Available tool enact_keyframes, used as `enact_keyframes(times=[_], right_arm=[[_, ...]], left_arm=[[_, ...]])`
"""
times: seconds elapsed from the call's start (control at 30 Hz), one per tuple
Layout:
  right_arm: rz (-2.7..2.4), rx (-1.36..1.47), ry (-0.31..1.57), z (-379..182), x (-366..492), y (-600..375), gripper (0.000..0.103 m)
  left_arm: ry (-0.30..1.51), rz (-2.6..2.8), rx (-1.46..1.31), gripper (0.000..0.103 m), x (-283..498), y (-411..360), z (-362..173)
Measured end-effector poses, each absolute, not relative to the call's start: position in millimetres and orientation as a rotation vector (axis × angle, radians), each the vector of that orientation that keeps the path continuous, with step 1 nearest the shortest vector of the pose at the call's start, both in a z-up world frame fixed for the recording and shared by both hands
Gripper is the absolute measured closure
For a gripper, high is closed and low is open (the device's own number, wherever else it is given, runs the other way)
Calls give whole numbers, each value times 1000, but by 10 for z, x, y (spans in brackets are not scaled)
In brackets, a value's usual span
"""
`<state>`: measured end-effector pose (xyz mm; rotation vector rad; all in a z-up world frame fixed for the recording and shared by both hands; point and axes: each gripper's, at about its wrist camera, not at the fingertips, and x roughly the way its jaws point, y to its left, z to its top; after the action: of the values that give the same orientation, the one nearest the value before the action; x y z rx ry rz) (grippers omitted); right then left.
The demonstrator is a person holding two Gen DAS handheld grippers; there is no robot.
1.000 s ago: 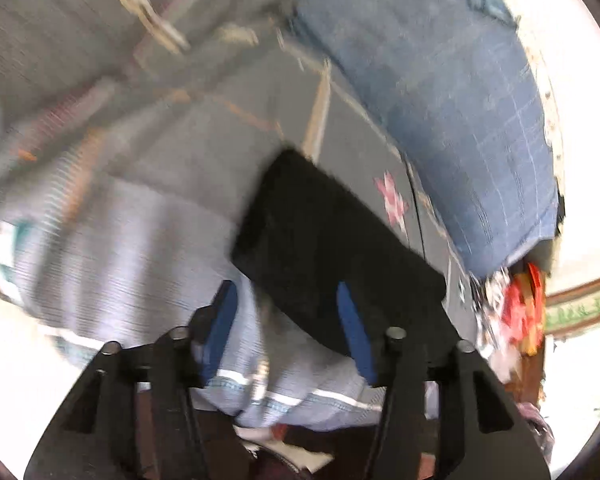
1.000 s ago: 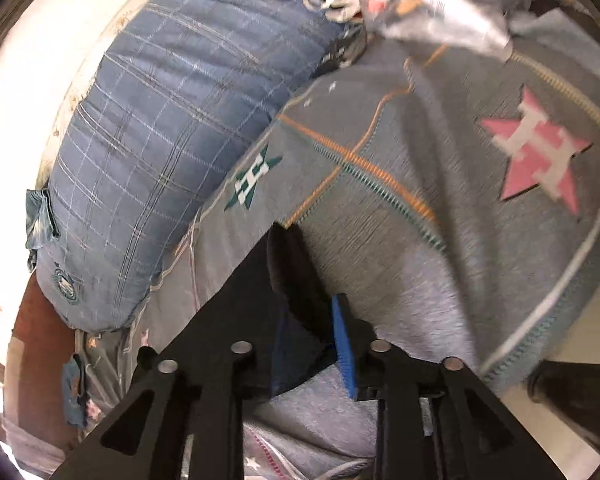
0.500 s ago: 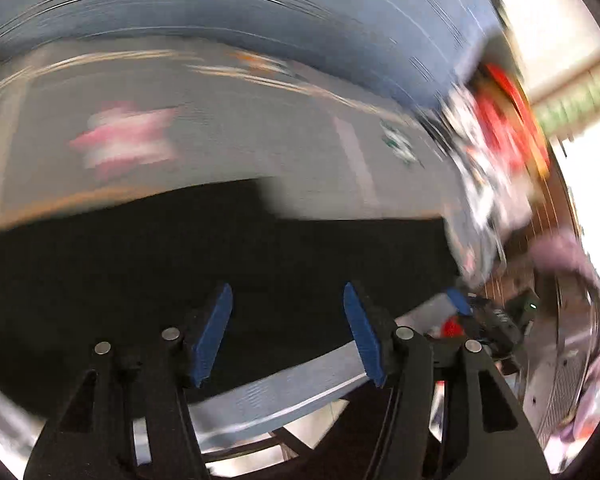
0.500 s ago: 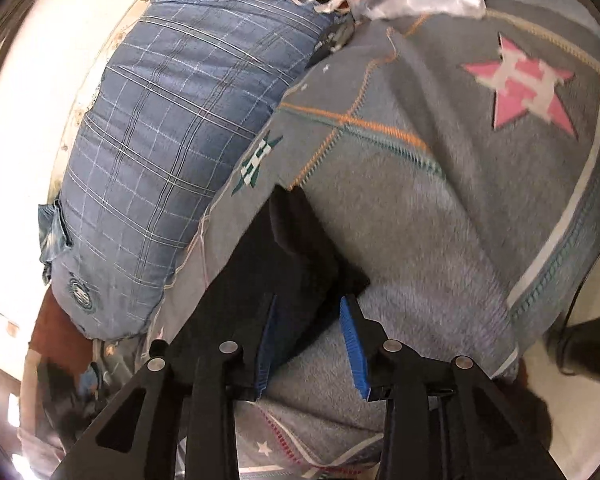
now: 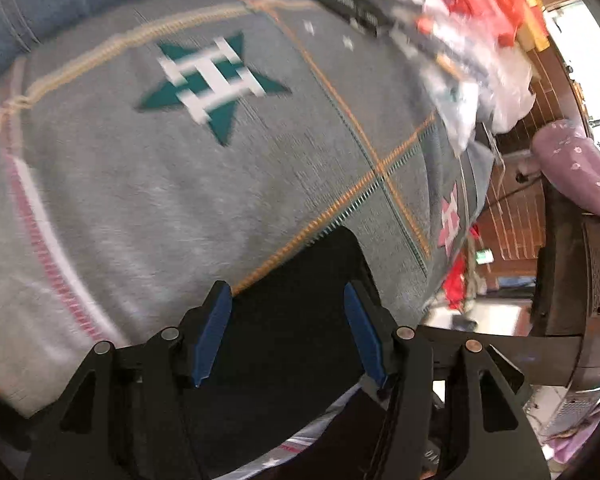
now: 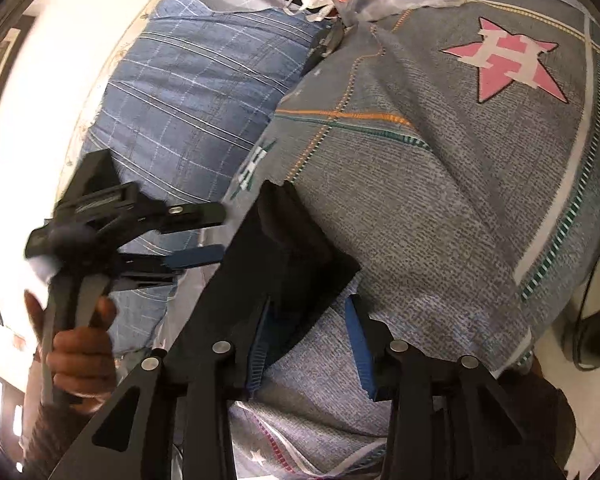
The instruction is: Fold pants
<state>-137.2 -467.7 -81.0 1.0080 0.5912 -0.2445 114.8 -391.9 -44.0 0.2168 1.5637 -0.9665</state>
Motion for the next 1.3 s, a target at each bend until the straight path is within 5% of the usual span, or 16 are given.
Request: enact_keyframes(times=[0.1, 0.13, 0.17, 0.23, 0.33, 0.5, 0.6, 0.67, 0.83, 0.97, 1.23, 1.3], right_arm=[[-222, 1023, 563, -848, -1359, -4702, 63], [-213, 1026, 553, -855, -1344, -4720, 72], [-199, 1016, 552, -850, -1318, -4740, 94], [-169, 944, 522, -725, -1286, -4760, 95], [-213, 808, 497, -538, -1272, -4735, 95], [-277, 977, 555, -844, -1395, -4805, 85], [-260, 984, 513, -850, -1505, -4719, 70], [-242, 979, 493, -872, -1510, -4675, 67], [-219, 1011, 473, -968, -1456, -4698, 67], [-193, 1030, 447, -987, -1425, -4709, 67], [-155, 1083, 411, -1059, -1365, -4799, 71], [-151, 1080, 408, -1060, -1341, -4808, 72]], left_arm=[[1548, -1012, 252, 36, 1069, -3940, -452], [1542, -1035, 254, 37, 1047, -3960, -439], [1531, -1065, 255, 50, 1012, -3981, -412], [1503, -1099, 265, 97, 950, -4006, -330], [1401, -1099, 338, 96, 876, -4090, -223], [1431, -1053, 355, 96, 987, -4103, -305], [1452, -1095, 336, 78, 1049, -4077, -262], [1455, -1109, 337, 40, 1063, -4102, -267], [1519, -1169, 356, 38, 1036, -4261, -430], [1507, -1261, 426, 20, 896, -4403, -448], [1481, -1419, 417, 21, 804, -4510, -466], [1483, -1414, 386, 32, 871, -4456, -466]])
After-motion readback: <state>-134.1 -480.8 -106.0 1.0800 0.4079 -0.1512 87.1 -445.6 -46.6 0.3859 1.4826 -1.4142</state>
